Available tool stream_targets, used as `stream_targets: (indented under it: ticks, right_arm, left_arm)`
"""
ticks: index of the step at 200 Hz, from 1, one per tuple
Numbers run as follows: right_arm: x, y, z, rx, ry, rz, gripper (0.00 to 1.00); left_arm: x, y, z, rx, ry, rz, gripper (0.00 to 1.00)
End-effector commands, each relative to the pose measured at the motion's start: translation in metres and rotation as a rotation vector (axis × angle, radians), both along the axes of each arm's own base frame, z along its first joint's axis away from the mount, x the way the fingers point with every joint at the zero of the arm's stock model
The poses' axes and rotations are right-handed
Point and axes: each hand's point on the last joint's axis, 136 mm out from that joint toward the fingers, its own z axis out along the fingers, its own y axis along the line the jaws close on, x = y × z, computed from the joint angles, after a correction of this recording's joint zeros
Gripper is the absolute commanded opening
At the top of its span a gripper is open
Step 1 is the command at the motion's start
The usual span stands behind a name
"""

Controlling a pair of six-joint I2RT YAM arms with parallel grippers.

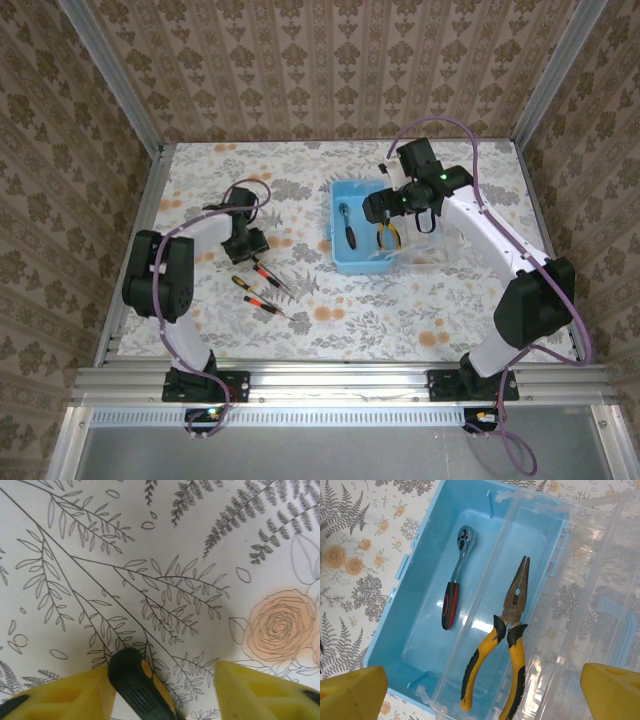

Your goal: Pack the tool kit

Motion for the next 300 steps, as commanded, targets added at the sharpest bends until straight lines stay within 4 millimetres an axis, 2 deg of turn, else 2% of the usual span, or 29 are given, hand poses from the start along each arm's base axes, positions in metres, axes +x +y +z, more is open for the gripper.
stream_targets:
  ticks: [1,51,130,176,215,235,249,270,300]
  right_arm:
    - [-0.011,-0.011,0.010,-0.027,-0.019,-0.010,1.00]
    - [-0.019,-0.025,0.019,-0.052,-0.048,-0.044,1.00]
    - [-0.017,-0.035,0.024,-0.109,-0.069,-0.065,1.00]
    - [-0.012,-0.036,0.022,-0.128,-0.057,-0.066,1.00]
    - [-0.009,-0.037,0.024,-0.145,-0.061,-0.069,1.00]
    - [-0.007,-0.037,0.025,-0.152,-0.058,-0.065,1.00]
    - [-0.005,-0.037,0.026,-0.156,-0.058,-0.060,1.00]
    - [-0.003,-0.035,0.029,-0.157,-0.061,-0.052,1.00]
    - [-0.004,-0.037,0.032,-0.162,-0.086,-0.045,1.00]
  left_arm:
    - [0.043,-0.015,-0.001,-0.043,-0.106,-0.034,0.46]
    - [0.064,-0.024,-0.002,-0.052,-0.119,-0.054,0.38]
    - [0.108,-0.053,-0.007,-0.128,-0.151,-0.074,0.28]
    - [0.133,-0.070,-0.002,-0.162,-0.182,-0.092,0.22]
    - [0.145,-0.084,-0.002,-0.187,-0.185,-0.110,0.18]
    - [0.147,-0.088,-0.003,-0.193,-0.181,-0.118,0.20]
    - [0.148,-0.087,-0.001,-0.185,-0.182,-0.120,0.32]
    - [0.147,-0.080,0.008,-0.145,-0.197,-0.123,0.44]
    - [0.143,-0.064,0.034,-0.067,-0.248,-0.136,0.46]
